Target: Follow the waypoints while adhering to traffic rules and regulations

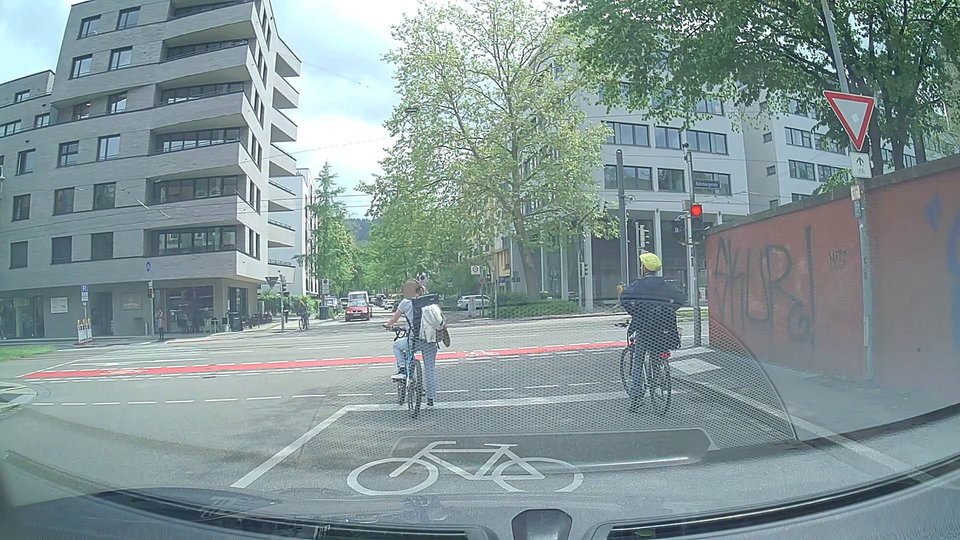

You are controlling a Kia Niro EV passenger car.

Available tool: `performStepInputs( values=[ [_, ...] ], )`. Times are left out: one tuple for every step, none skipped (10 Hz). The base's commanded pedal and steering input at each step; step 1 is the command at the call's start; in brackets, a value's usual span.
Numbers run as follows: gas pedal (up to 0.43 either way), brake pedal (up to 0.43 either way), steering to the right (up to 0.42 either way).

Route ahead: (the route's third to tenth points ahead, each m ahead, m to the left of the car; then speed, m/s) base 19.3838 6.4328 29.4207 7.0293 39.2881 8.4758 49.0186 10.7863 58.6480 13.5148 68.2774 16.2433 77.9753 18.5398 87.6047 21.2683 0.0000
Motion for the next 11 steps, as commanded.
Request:
performStepInputs(
  values=[
    [0.000, 0.262, -0.015],
    [0.000, 0.256, -0.016],
    [0.000, 0.262, -0.016],
    [0.000, 0.262, -0.016],
    [0.000, 0.262, -0.016],
    [0.000, 0.262, -0.016],
    [0.000, 0.262, -0.016],
    [0.000, 0.268, -0.015],
    [0.000, 0.262, -0.016],
    [0.000, 0.262, -0.016],
    [0.000, 0.262, -0.015]
  ],
)
